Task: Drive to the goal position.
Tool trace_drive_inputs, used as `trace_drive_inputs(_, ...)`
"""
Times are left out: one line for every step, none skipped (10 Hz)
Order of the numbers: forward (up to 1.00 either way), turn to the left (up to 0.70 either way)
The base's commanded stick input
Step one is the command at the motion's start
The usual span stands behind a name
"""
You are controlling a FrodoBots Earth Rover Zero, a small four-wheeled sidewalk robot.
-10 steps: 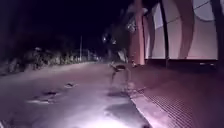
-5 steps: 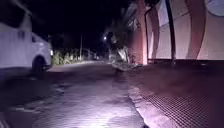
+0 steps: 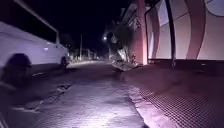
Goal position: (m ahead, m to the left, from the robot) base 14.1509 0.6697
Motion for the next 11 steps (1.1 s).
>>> trace_drive_inputs(0.7,0.35)
trace_drive_inputs(0.7,0.35)
trace_drive_inputs(0.7,0.35)
trace_drive_inputs(0.7,0.35)
trace_drive_inputs(0.7,0.35)
trace_drive_inputs(0.7,0.35)
trace_drive_inputs(0.7,0.35)
trace_drive_inputs(0.7,0.35)
trace_drive_inputs(0.7,0.31)
trace_drive_inputs(0.7,0.02)
trace_drive_inputs(0.7,0.0)
